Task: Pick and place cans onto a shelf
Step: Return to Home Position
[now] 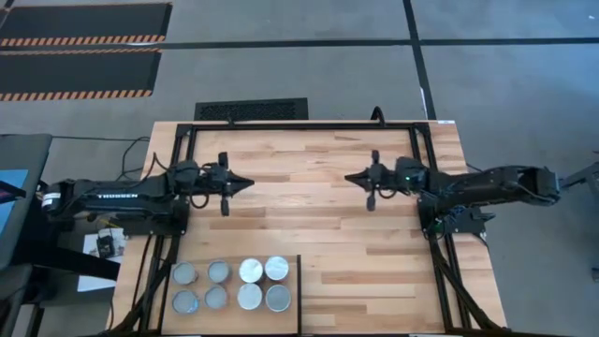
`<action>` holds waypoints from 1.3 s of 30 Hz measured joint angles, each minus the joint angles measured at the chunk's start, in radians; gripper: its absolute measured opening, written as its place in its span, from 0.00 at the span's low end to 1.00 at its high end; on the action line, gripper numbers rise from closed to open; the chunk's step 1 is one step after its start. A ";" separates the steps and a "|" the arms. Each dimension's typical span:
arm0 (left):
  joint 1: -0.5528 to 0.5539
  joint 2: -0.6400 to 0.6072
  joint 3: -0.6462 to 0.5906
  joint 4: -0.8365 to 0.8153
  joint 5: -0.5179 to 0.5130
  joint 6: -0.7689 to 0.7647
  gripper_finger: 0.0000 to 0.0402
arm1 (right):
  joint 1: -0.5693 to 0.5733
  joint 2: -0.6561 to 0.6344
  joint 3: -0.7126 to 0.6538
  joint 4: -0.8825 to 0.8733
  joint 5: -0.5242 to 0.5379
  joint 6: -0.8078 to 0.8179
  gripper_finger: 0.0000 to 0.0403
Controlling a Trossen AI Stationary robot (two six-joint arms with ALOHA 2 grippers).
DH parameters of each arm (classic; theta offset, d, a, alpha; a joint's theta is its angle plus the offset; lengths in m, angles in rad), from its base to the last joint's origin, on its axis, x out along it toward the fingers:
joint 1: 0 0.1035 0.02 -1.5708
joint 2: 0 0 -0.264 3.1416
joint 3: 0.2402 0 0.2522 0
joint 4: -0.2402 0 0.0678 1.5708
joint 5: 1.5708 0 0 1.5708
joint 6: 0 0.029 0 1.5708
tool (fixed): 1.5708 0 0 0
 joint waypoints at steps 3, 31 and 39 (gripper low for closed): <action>0.000 -0.058 -0.037 -0.003 -0.045 -0.008 0.00 | -0.002 -0.077 -0.066 0.001 0.042 0.020 0.02; -0.008 -0.716 -0.258 -0.291 -0.112 -0.049 0.00 | -0.005 -0.984 -0.257 -0.515 0.100 0.029 0.02; -0.009 -0.713 -0.258 -0.290 -0.139 -0.044 0.00 | -0.013 -0.984 -0.263 -0.499 0.144 0.021 0.02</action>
